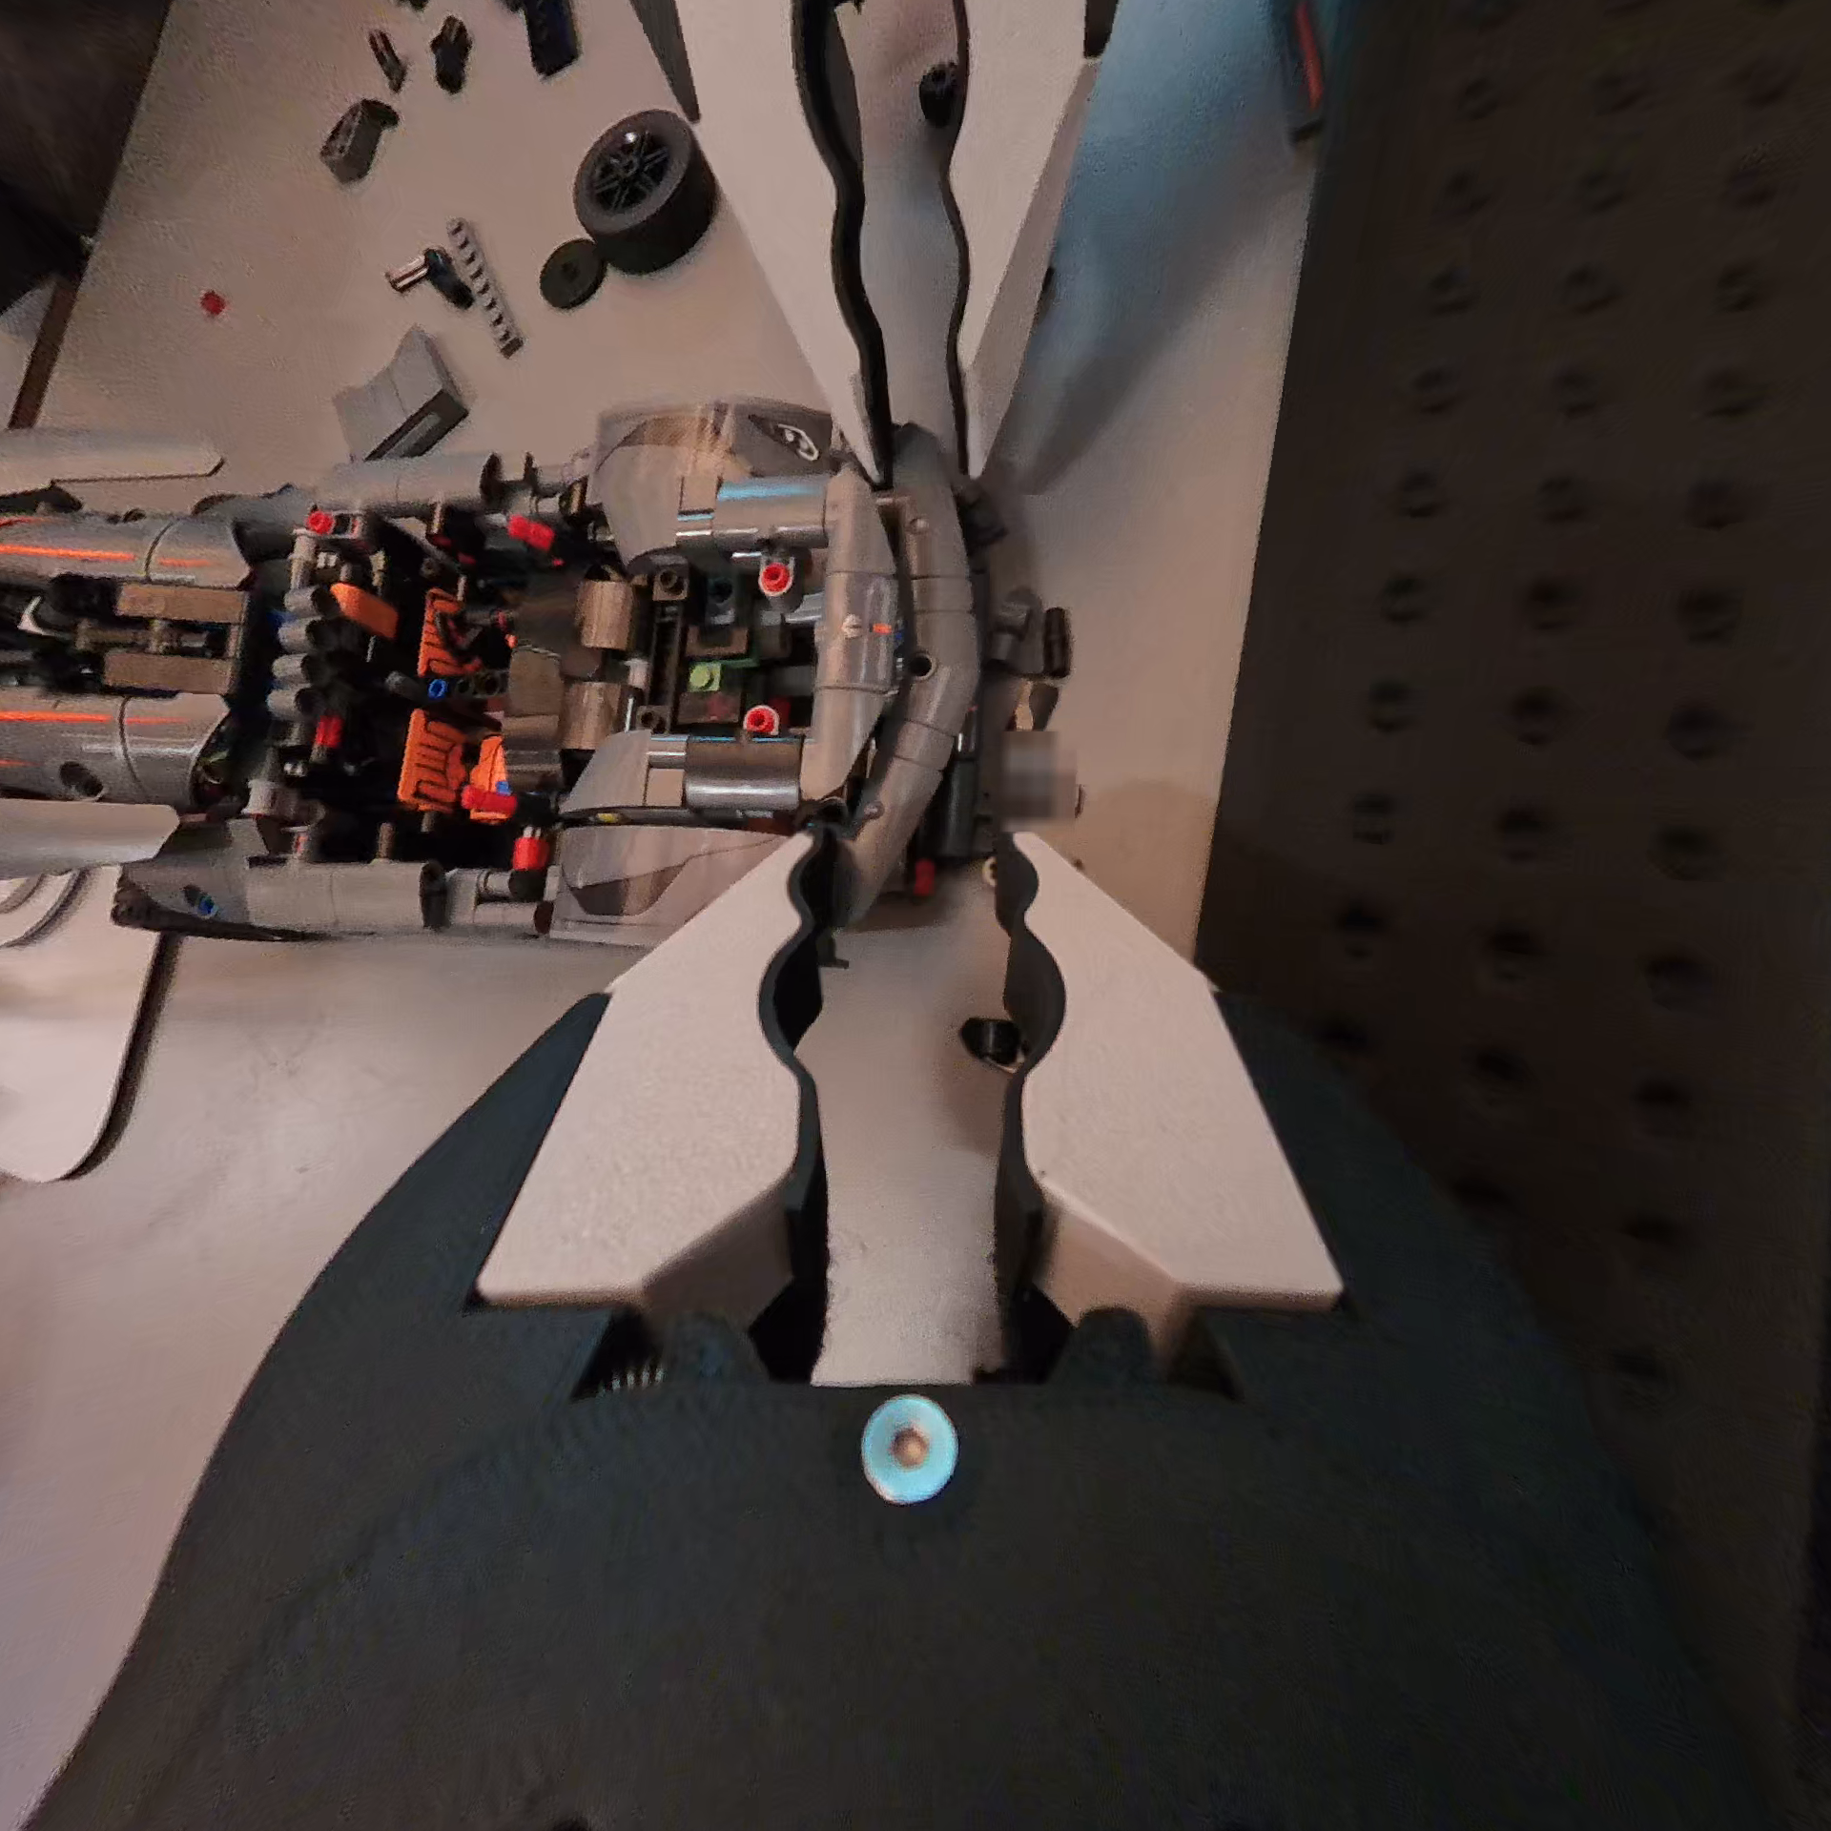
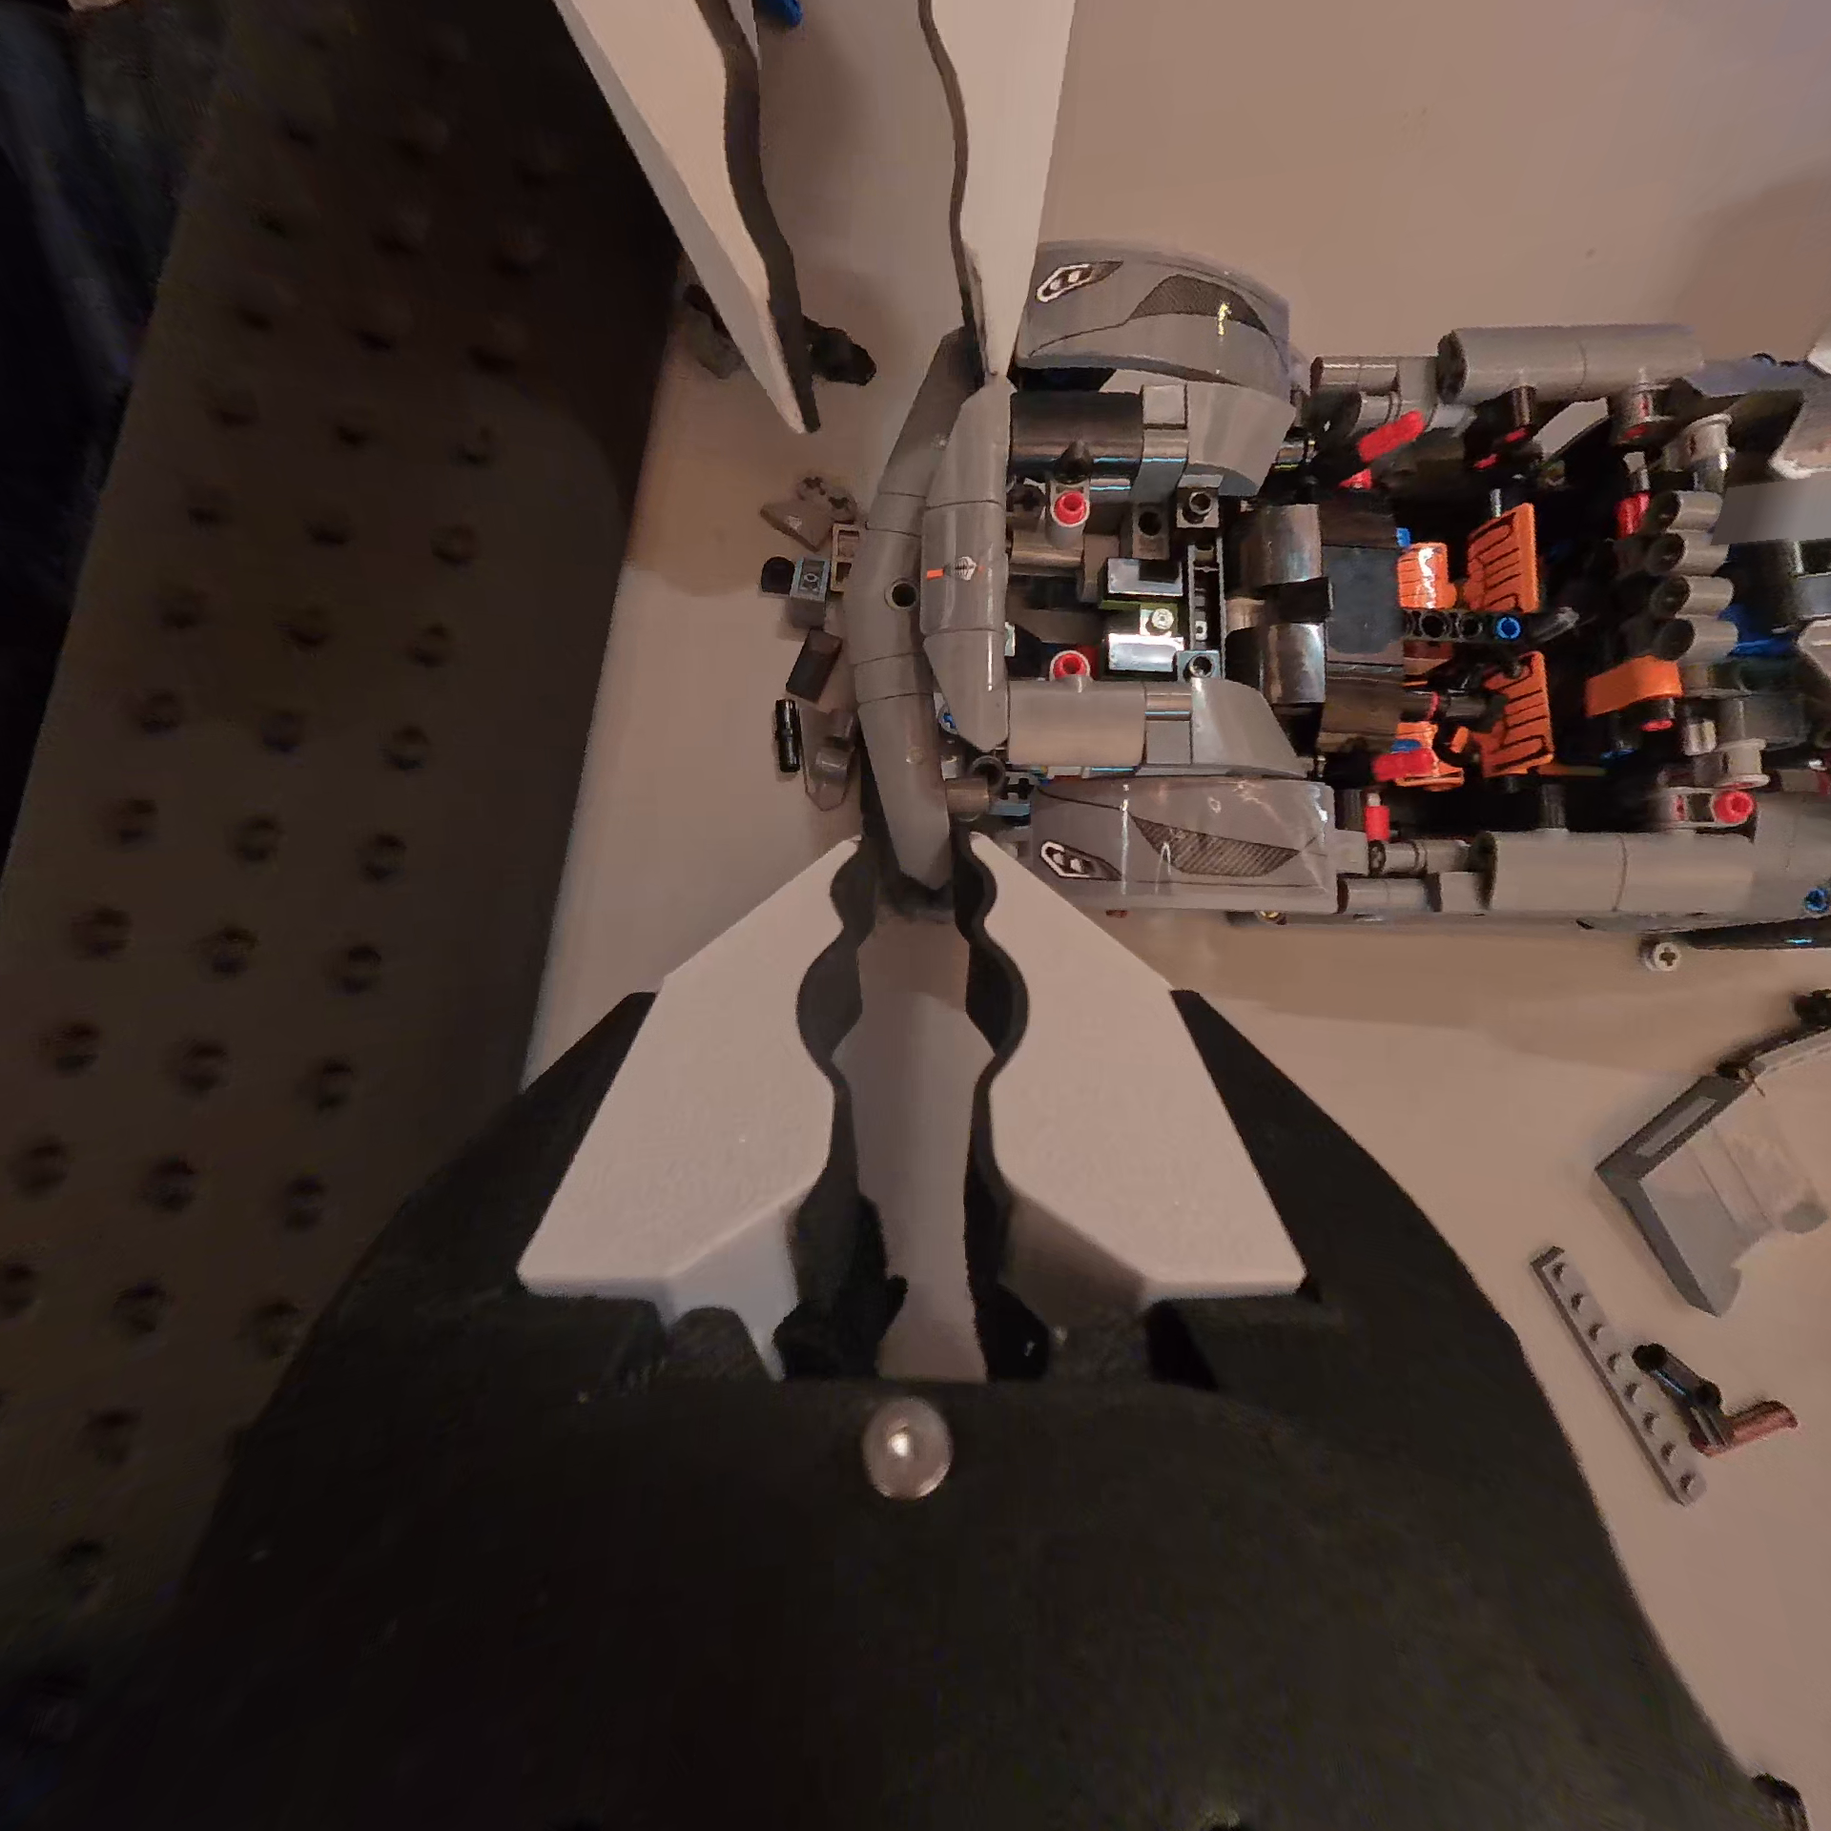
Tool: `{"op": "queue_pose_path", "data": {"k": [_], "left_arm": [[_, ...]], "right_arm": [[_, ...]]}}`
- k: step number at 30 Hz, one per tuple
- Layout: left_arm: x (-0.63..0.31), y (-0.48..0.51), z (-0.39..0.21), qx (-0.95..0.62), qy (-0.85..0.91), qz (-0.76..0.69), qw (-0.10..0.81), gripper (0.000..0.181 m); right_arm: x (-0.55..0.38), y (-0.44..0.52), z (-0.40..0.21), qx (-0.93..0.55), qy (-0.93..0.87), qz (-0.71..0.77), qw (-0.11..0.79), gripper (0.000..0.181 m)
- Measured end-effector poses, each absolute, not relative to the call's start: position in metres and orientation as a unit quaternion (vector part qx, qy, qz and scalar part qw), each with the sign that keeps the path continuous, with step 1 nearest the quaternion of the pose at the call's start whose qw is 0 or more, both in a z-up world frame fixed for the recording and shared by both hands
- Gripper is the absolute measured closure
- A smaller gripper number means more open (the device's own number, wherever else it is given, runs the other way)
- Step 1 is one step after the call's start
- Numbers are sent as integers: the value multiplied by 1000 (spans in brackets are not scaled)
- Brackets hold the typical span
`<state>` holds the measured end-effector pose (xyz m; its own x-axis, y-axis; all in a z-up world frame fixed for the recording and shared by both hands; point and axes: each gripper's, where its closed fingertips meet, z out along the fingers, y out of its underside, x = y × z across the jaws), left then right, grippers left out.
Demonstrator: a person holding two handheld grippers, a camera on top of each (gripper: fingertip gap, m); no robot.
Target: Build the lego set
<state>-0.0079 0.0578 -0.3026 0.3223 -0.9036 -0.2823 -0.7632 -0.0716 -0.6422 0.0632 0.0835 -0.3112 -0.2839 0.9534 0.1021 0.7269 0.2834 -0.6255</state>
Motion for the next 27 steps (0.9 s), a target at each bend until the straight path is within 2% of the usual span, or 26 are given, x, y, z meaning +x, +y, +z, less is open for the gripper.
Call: {"op": "queue_pose_path", "data": {"k": [15, 27], "left_arm": [[-28, 85, -308, -741, 558, -13, 374, 148], [-30, 85, -311, -726, 574, 24, 378, 156]], "right_arm": [[45, 107, -313, -569, -740, 223, 280, 172], [46, 107, -315, -569, -740, 231, 275, 172]]}}
